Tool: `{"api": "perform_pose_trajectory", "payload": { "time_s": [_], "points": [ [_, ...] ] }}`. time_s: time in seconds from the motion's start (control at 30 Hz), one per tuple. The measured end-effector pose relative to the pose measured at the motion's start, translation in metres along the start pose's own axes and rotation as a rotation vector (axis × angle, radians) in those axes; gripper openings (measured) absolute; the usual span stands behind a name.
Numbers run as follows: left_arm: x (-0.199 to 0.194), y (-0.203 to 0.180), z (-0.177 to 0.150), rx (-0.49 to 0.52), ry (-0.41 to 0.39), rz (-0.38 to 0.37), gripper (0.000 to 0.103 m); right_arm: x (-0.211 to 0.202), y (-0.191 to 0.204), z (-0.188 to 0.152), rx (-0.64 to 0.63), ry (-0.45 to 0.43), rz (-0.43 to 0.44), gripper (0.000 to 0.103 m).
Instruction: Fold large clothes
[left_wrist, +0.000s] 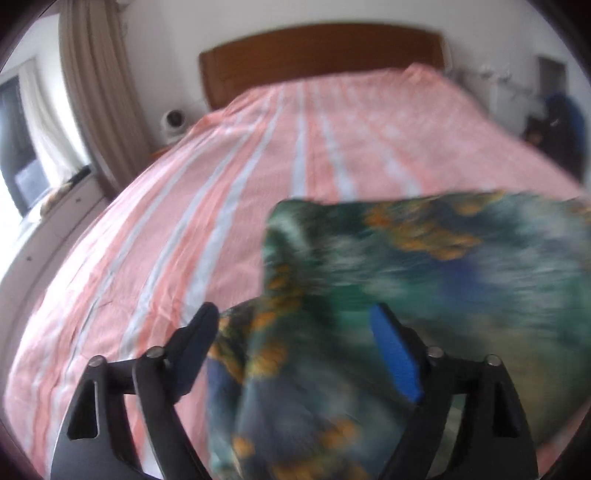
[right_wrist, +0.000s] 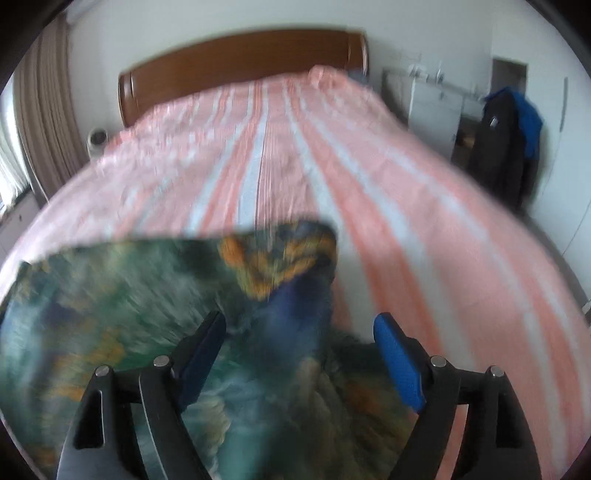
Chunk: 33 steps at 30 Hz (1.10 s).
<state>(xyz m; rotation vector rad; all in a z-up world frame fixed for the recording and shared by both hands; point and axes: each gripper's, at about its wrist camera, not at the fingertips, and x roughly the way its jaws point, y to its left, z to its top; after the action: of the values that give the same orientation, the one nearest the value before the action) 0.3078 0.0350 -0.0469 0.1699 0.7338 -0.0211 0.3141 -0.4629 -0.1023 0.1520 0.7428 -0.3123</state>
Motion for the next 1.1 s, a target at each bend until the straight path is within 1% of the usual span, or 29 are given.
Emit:
{"api": "perform_pose_trajectory", "payload": {
  "time_s": [0.03,0.07,0.13,0.17,0.2,0.23,0.27,0.3,0.33,0.4,0.43,0.53,0.57,0.63,0.73,0.83,0.9,0.97,1.03,1.1],
  "points": [
    [-0.009,-0.006,-0.001,0.012,-0.005,-0.02,0.089,-0.017,0.001,0.002,-0.014,-0.029,-0.003,0.082],
    [-0.019,-0.017,-0.002,0.036,-0.01,-0.047,0.09,-0.038,0.004,0.001,-0.034,-0.059,0.012,0.082],
    [-0.034,-0.048,-0.007,0.093,-0.015,-0.096,0.093,-0.065,0.01,-0.005,-0.051,-0.079,0.057,0.085],
    [-0.038,-0.064,-0.011,0.119,-0.015,-0.11,0.093,-0.08,0.014,-0.014,-0.06,-0.078,0.088,0.087],
    [-0.039,-0.082,-0.015,0.15,-0.016,-0.119,0.094,-0.087,0.017,-0.019,-0.064,-0.072,0.107,0.087],
    [-0.038,-0.097,-0.021,0.175,-0.014,-0.117,0.094,-0.095,0.022,-0.033,-0.076,-0.054,0.137,0.087],
    [-0.035,-0.111,-0.027,0.199,0.0,-0.112,0.095,-0.099,0.025,-0.044,-0.085,-0.037,0.149,0.087],
    [-0.026,-0.129,-0.037,0.236,0.042,-0.105,0.095,-0.1,0.028,-0.054,-0.092,-0.023,0.148,0.087],
    [-0.021,-0.139,-0.045,0.261,0.072,-0.087,0.095,-0.099,0.028,-0.071,-0.104,0.003,0.133,0.087],
    [-0.025,-0.15,-0.058,0.294,0.076,-0.034,0.095,-0.095,0.019,-0.097,-0.095,0.049,0.097,0.087],
    [-0.035,-0.151,-0.064,0.296,0.076,-0.04,0.095,-0.094,0.009,-0.115,-0.068,0.084,0.061,0.087],
    [-0.064,-0.146,-0.077,0.272,0.131,-0.141,0.095,-0.109,-0.013,-0.151,-0.007,0.109,0.028,0.087],
    [-0.072,-0.146,-0.081,0.268,0.144,-0.162,0.095,-0.12,-0.017,-0.165,0.002,0.103,0.019,0.087],
    [-0.091,-0.147,-0.093,0.262,0.159,-0.199,0.095,-0.136,-0.019,-0.179,0.017,0.087,0.026,0.087],
    [-0.114,-0.151,-0.112,0.235,0.177,-0.245,0.097,-0.162,-0.016,-0.196,0.052,0.03,0.073,0.087],
    [-0.12,-0.153,-0.127,0.191,0.188,-0.269,0.097,-0.174,-0.004,-0.212,0.054,-0.019,0.104,0.087],
    [-0.118,-0.155,-0.137,0.163,0.203,-0.272,0.098,-0.172,0.001,-0.218,0.049,-0.012,0.128,0.087],
    [-0.115,-0.156,-0.148,0.138,0.239,-0.278,0.097,-0.167,0.002,-0.224,0.049,0.013,0.146,0.087],
    [-0.112,-0.153,-0.152,0.117,0.259,-0.276,0.097,-0.165,-0.003,-0.229,0.058,0.023,0.144,0.087],
    [-0.114,-0.149,-0.149,0.096,0.253,-0.285,0.097,-0.166,-0.006,-0.23,0.073,0.02,0.154,0.087]
  ]
}}
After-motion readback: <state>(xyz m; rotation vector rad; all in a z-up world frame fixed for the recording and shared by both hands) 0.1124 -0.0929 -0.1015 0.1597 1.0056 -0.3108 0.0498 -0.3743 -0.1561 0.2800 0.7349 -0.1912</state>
